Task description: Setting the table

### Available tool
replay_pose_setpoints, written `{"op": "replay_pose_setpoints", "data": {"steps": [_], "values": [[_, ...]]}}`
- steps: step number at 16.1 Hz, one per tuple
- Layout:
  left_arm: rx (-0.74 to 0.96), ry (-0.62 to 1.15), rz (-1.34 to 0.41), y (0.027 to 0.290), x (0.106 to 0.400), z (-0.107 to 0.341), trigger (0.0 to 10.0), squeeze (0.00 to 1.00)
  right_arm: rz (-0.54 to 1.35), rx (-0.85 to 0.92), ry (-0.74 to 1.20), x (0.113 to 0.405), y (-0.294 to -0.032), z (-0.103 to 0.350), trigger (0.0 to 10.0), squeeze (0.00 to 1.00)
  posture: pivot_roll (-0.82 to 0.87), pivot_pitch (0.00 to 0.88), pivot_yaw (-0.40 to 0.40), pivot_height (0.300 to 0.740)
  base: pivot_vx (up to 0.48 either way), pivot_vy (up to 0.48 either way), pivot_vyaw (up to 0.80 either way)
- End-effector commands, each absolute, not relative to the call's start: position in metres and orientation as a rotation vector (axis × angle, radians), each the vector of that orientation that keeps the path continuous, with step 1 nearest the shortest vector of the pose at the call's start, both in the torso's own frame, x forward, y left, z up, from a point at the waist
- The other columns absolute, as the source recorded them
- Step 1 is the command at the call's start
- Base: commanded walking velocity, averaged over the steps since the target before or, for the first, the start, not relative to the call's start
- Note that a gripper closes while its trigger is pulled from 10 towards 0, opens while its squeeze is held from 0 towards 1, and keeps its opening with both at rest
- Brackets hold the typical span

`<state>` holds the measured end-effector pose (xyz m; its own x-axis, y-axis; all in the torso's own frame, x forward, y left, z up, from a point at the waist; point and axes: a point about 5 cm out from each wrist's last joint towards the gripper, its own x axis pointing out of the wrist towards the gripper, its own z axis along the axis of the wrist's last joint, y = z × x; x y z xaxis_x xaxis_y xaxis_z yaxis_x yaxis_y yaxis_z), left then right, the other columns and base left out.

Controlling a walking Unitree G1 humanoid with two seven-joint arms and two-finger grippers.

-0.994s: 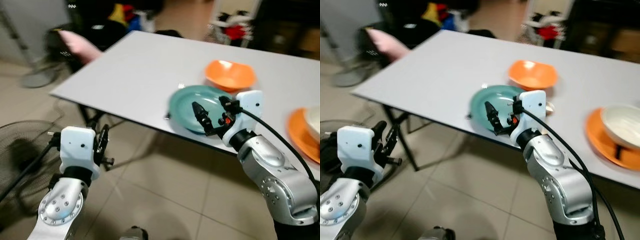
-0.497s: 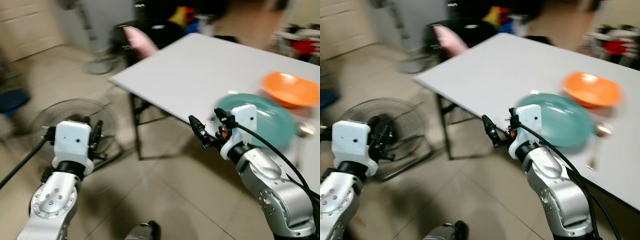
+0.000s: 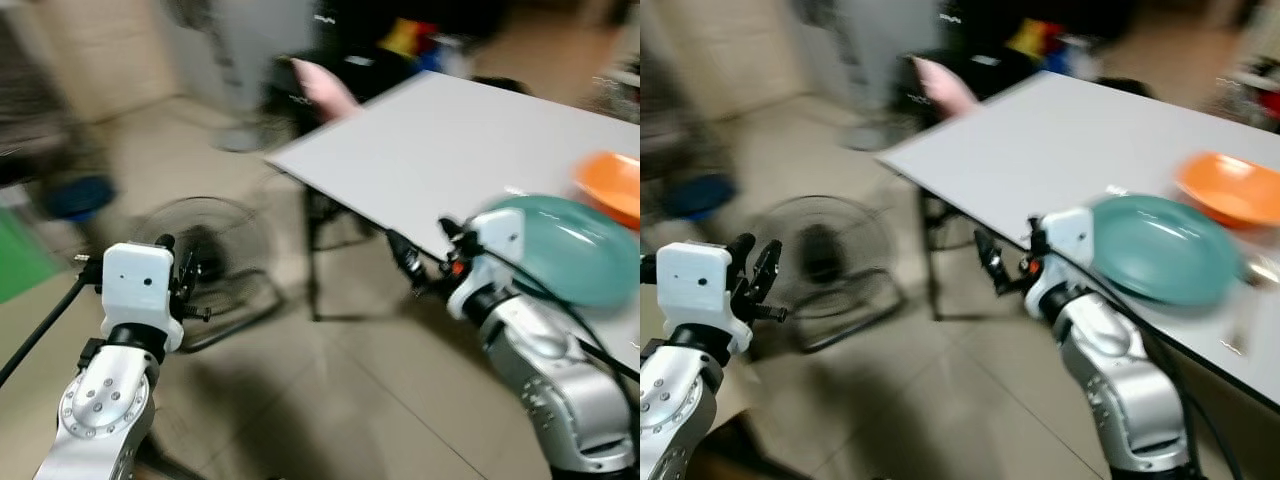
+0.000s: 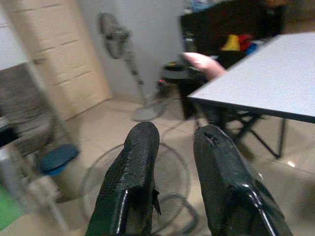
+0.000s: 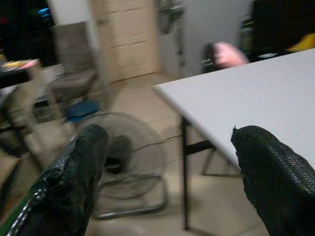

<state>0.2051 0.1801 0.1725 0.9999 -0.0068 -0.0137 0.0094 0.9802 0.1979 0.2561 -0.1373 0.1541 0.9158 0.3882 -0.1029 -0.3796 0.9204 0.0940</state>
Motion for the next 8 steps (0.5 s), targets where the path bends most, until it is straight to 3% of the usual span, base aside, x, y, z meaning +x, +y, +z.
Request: {"op": "replay_pose_setpoints", "data": {"steps": [1, 4, 8], "values": [[0.198, 0.031, 0.015, 0.1839, 0.2035, 0.1702, 10.0, 0.0, 0.43, 0.088, 0.134, 0.2579, -0.129, 0.1532, 10.0, 0.0, -0.01, 0.0, 0.059, 0.74, 0.0, 0.0, 0.8], [0.195, 0.039, 0.011, 0.1813, 0.2017, 0.168, 10.0, 0.0, 0.439, 0.094, 0.132, 0.2601, -0.1266, 0.1535, 10.0, 0.0, -0.01, 0.0, 0.051, 0.74, 0.0, 0.0, 0.8], [0.195, 0.044, 0.023, 0.1836, 0.2002, 0.1676, 10.0, 0.0, 0.43, 0.087, 0.145, 0.2634, -0.1272, 0.151, 10.0, 0.0, 0.0, 0.0, 0.038, 0.74, 0.0, 0.303, 0.8]]}}
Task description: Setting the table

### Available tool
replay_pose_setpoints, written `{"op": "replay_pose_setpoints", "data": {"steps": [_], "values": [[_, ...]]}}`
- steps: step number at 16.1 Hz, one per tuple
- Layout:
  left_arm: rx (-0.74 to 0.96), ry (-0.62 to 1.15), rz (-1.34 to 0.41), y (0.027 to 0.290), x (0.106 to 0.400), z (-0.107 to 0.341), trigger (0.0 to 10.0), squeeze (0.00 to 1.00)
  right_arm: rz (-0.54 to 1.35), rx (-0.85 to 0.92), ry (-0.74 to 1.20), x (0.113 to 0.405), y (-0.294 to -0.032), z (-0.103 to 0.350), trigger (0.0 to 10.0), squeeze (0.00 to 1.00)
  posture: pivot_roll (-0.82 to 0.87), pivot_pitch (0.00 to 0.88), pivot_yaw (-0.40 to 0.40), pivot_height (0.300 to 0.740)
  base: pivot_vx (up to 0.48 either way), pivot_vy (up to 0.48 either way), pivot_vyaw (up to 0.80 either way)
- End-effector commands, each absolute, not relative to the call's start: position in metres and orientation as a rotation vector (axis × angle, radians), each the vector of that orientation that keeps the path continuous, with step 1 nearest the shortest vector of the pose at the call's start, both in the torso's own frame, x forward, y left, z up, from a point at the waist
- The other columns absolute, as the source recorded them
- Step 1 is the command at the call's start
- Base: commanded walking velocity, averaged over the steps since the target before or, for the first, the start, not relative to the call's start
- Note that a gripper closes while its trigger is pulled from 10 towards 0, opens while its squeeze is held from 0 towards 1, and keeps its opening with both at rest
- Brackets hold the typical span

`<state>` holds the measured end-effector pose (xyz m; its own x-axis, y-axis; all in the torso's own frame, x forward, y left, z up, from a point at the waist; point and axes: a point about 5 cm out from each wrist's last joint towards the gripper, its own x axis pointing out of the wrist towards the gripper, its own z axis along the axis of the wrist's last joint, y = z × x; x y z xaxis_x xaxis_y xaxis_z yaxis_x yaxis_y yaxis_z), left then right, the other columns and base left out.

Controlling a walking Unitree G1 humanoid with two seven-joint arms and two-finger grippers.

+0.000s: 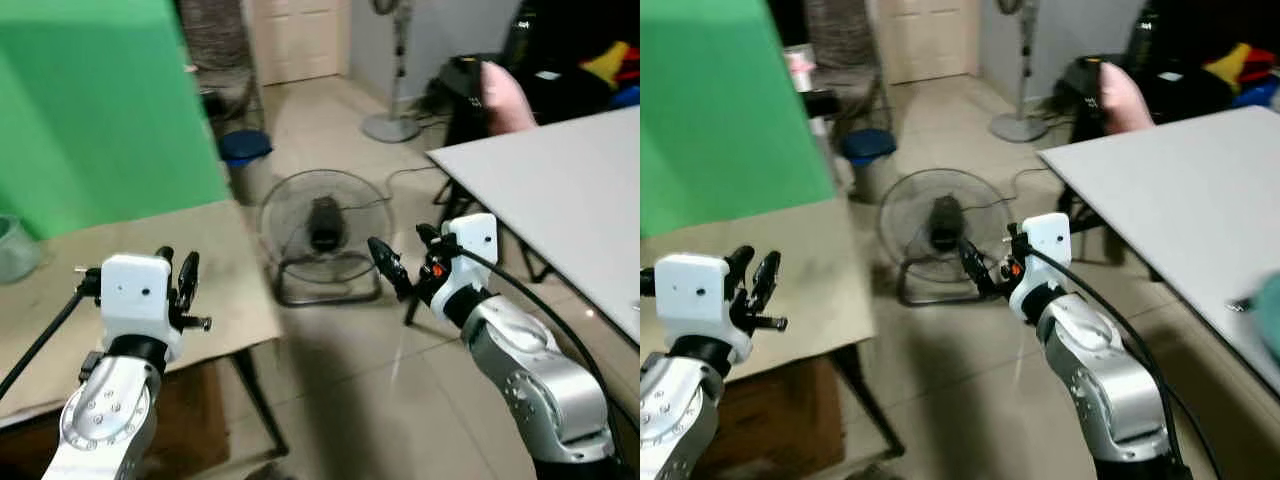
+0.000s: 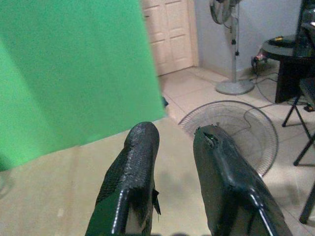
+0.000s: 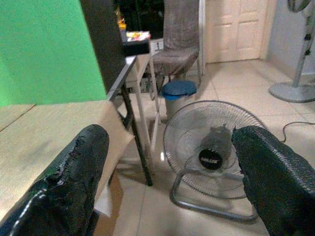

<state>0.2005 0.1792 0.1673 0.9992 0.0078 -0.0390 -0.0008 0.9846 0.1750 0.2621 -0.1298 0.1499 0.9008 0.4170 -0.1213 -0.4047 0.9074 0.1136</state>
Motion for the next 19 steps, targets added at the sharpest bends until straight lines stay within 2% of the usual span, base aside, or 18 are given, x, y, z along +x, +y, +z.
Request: {"op": "replay_pose_setpoints", "data": {"steps": [1, 9, 19], "values": [[0.204, 0.05, 0.039, 0.188, 0.2, 0.168, 10.0, 0.0, 0.407, 0.099, 0.15, 0.264, -0.127, 0.149, 10.0, 0.0, 0.01, 0.0, 0.037, 0.74, 0.0, 0.337, 0.0], [0.235, 0.057, 0.072, 0.202, 0.198, 0.17, 10.0, 0.0, 0.391, 0.134, 0.189, 0.265, -0.122, 0.141, 10.0, 0.0, 0.01, 0.0, 0.032, 0.74, 0.0, 0.337, 0.0], [0.217, 0.064, 0.078, 0.204, 0.197, 0.17, 10.0, 0.0, 0.383, 0.178, 0.223, 0.264, -0.121, 0.139, 10.0, 0.0, 0.01, 0.0, 0.028, 0.74, 0.0, 0.304, 0.0]]}}
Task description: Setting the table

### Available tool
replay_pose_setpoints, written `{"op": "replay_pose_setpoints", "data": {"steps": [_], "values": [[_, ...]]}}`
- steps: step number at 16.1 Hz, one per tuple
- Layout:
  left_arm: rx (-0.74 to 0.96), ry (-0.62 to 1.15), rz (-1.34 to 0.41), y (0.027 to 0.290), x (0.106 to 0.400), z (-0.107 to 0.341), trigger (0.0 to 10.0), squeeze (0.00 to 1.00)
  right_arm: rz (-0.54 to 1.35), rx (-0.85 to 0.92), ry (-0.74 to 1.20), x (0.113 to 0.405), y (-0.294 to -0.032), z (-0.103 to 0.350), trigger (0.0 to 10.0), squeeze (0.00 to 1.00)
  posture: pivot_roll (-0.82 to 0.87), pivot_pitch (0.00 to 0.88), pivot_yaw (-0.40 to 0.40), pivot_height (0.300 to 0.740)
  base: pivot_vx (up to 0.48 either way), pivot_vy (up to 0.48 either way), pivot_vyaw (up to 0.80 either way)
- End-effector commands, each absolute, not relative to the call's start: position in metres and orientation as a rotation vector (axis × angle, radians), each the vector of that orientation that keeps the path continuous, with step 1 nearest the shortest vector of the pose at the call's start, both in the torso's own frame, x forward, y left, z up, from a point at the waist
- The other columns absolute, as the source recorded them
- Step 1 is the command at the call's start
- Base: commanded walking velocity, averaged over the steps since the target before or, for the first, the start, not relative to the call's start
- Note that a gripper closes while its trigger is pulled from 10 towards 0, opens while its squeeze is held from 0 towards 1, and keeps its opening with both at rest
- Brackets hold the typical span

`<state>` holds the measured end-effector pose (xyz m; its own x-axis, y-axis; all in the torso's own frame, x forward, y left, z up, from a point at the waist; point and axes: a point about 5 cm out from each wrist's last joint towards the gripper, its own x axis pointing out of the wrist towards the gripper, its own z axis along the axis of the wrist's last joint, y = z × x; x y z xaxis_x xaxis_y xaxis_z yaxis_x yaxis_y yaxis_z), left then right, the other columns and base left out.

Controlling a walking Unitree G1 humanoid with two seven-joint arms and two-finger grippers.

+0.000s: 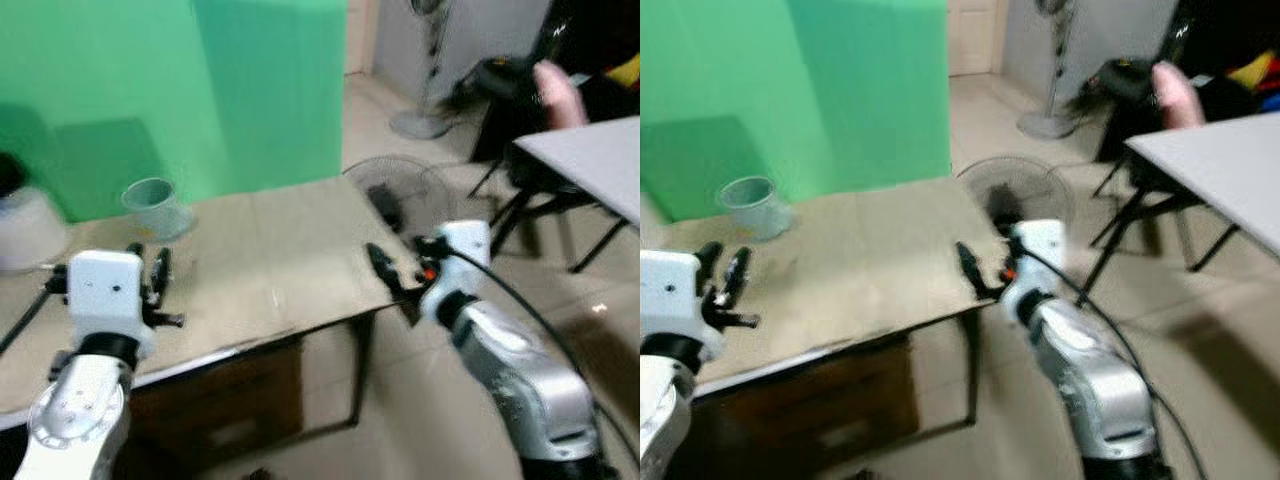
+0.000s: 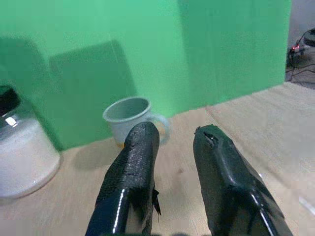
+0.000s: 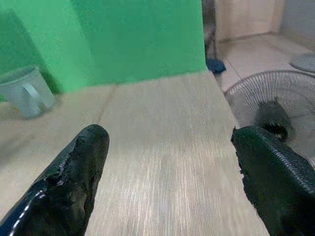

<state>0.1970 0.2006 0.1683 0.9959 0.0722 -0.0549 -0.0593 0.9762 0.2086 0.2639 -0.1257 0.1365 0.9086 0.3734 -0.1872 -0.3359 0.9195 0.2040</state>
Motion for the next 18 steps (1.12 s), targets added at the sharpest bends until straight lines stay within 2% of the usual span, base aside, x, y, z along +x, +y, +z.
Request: {"op": "replay_pose_setpoints", "data": {"steps": [1, 4, 9, 18], "values": [[0.211, 0.053, 0.079, 0.203, 0.197, 0.171, 10.0, 0.0, 0.388, 0.186, 0.227, 0.264, -0.12, 0.139, 10.0, 0.0, 0.01, 0.0, 0.025, 0.74, 0.0, 0.0, 0.0], [0.217, 0.045, 0.082, 0.204, 0.199, 0.172, 10.0, 0.0, 0.452, 0.151, 0.216, 0.265, -0.112, 0.142, 10.0, 0.0, 0.01, 0.0, 0.023, 0.74, 0.0, 0.0, 0.0], [0.224, 0.046, 0.072, 0.203, 0.198, 0.174, 10.0, 0.0, 0.498, 0.154, 0.217, 0.267, -0.104, 0.144, 10.0, 0.0, 0.02, 0.0, 0.018, 0.74, 0.334, 0.0, 0.8], [0.223, 0.057, 0.005, 0.199, 0.201, 0.172, 10.0, 0.0, 0.437, 0.156, 0.22, 0.273, -0.112, 0.142, 10.0, 0.0, 0.01, 0.0, 0.024, 0.74, 0.311, 0.0, 0.0]]}}
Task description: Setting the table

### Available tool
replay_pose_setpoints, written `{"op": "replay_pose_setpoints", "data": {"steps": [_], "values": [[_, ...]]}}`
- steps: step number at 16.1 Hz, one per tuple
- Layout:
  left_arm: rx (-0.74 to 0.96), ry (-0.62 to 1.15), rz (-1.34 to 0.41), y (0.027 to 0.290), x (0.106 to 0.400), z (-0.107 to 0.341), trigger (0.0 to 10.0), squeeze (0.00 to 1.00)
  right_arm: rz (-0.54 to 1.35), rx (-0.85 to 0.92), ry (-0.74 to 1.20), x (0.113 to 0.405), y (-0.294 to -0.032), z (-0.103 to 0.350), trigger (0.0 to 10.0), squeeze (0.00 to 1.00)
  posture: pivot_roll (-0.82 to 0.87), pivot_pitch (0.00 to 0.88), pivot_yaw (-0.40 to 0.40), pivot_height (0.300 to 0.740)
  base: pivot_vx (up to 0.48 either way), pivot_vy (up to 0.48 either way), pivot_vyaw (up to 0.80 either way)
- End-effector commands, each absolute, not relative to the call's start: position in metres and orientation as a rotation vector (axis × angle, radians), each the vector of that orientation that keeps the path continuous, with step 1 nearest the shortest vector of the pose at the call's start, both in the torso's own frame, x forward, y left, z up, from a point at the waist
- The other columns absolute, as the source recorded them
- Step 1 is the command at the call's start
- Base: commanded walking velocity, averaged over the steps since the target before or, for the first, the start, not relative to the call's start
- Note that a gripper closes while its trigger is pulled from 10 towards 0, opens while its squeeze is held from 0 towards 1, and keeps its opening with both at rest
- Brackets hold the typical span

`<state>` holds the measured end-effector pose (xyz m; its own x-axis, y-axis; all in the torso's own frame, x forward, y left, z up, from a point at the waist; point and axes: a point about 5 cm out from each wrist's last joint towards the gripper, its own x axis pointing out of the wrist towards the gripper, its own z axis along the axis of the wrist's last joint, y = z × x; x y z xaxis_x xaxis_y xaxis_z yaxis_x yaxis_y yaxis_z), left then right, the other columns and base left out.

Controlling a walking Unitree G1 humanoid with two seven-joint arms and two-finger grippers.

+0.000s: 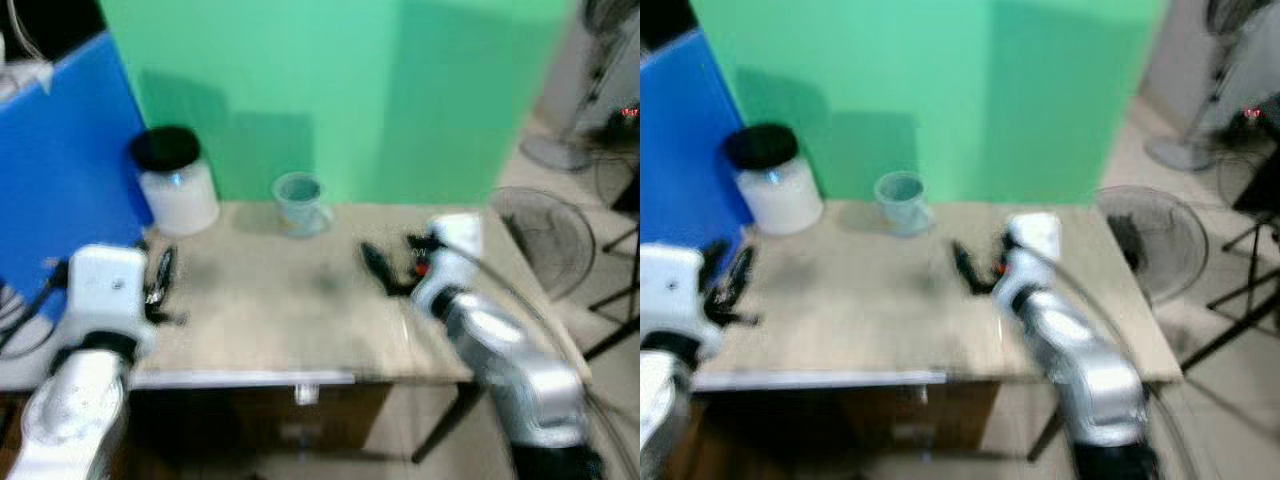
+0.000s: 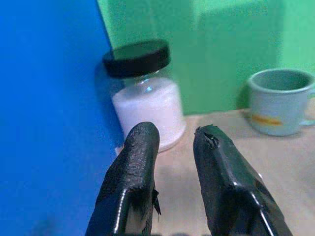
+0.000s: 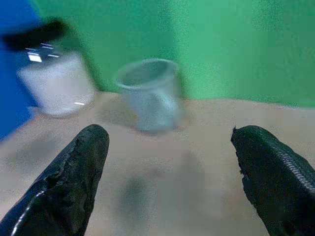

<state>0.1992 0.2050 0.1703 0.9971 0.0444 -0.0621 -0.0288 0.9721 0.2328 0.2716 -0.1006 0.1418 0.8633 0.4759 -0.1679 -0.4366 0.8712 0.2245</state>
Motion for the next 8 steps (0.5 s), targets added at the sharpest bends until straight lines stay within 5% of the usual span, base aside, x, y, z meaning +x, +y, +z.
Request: {"op": "replay_pose_setpoints", "data": {"steps": [1, 2, 3, 8], "values": [[0.228, 0.064, -0.013, 0.198, 0.202, 0.171, 10.0, 0.0, 0.452, 0.136, 0.22, 0.273, -0.112, 0.141, 10.0, 0.0, 0.01, 0.0, 0.026, 0.74, 0.255, 0.0, 0.0], [0.234, 0.069, -0.028, 0.197, 0.203, 0.171, 10.0, 0.0, 0.463, 0.133, 0.217, 0.274, -0.111, 0.141, 10.0, 0.04, 0.01, 0.0, 0.026, 0.74, 0.244, 0.0, 0.0], [0.239, 0.086, -0.052, 0.196, 0.205, 0.168, 10.0, 0.0, 0.471, 0.13, 0.216, 0.277, -0.111, 0.14, 10.0, 1.0, 0.01, 0.0, 0.027, 0.74, 0.0, 0.0, 0.0], [0.242, 0.127, -0.284, 0.182, 0.212, 0.163, 10.0, 0.0, 0.755, 0.117, 0.163, 0.295, -0.094, 0.139, 10.0, 1.0, 0.01, 0.0, 0.027, 0.74, 0.0, 0.0, 0.0]]}}
